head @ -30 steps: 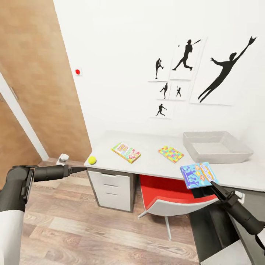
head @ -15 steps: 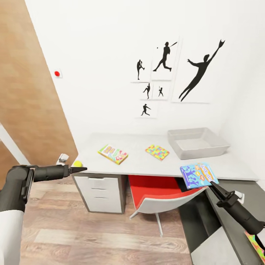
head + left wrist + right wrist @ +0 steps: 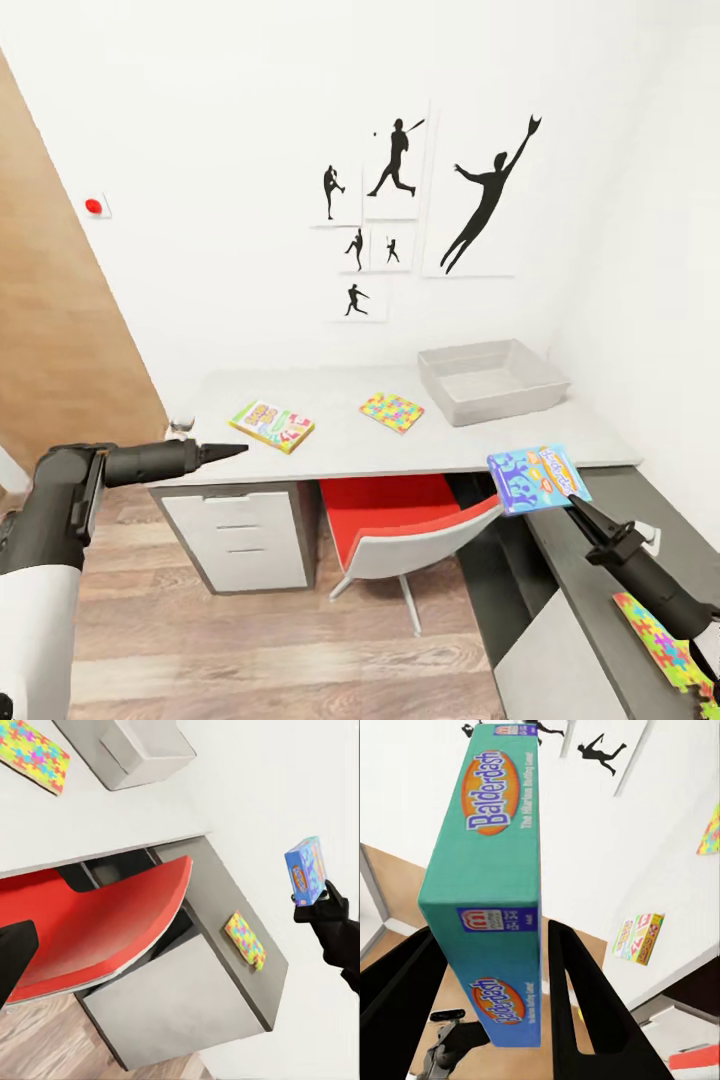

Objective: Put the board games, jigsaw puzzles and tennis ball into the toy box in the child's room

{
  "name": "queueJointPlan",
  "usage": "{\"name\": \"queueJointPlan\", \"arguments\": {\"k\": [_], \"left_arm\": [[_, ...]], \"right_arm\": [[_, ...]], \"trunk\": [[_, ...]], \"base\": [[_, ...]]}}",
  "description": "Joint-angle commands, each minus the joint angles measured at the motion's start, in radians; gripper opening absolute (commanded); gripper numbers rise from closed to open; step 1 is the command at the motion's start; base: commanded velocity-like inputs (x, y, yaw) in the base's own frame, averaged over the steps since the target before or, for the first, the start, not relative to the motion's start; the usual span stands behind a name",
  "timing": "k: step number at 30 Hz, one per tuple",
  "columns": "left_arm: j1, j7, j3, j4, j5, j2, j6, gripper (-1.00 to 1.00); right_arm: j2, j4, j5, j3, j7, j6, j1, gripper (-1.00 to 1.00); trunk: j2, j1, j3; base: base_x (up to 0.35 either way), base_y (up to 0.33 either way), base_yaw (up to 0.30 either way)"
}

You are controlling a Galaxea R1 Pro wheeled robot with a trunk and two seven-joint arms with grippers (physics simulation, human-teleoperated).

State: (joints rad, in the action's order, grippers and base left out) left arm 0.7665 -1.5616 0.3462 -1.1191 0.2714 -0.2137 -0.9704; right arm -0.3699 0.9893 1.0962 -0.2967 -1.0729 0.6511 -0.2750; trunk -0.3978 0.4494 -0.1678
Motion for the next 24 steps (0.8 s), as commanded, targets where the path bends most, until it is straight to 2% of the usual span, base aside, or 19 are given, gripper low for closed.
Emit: {"name": "queueJointPlan", "arguments": {"k": [1,3,10,18,24], "left_arm": [[0.002,-0.009,-0.007,0.000,0.008,0.015,-0.010,1.00],[0.003,-0.009,-0.024,0.002,0.006,0.030,-0.008,1.00],[0.004,-0.009,-0.039,0.002,-0.004,0.038,-0.008,1.00],[0.004,-0.009,-0.042,0.002,-0.004,0.035,-0.008,1.00],[0.004,-0.009,-0.041,0.002,-0.004,0.035,-0.008,1.00]], "right_arm": [[0.001,0.000,0.006,0.001,0.001,0.006,-0.001,-1.00],[0.002,0.000,0.004,0.005,0.002,0.002,-0.001,-1.00],[0.003,0.000,0.003,0.008,0.048,-0.002,-0.001,-1.00],[0.003,-0.001,0.004,0.007,0.062,-0.002,-0.001,-1.00],[0.003,-0.001,0.004,0.006,0.062,-0.002,-0.001,-1.00]], "trunk": [[-0.002,0.001,-0.002],[-0.002,0.001,-0.001],[-0.002,0.001,0.002],[-0.002,0.001,0.002],[-0.002,0.001,0.002]], "base": [[0.000,0.000,-0.227],[0.000,0.000,-0.225],[0.000,-0.048,-0.186],[0.015,-0.050,-0.014],[0.190,0.108,0.000]]}}
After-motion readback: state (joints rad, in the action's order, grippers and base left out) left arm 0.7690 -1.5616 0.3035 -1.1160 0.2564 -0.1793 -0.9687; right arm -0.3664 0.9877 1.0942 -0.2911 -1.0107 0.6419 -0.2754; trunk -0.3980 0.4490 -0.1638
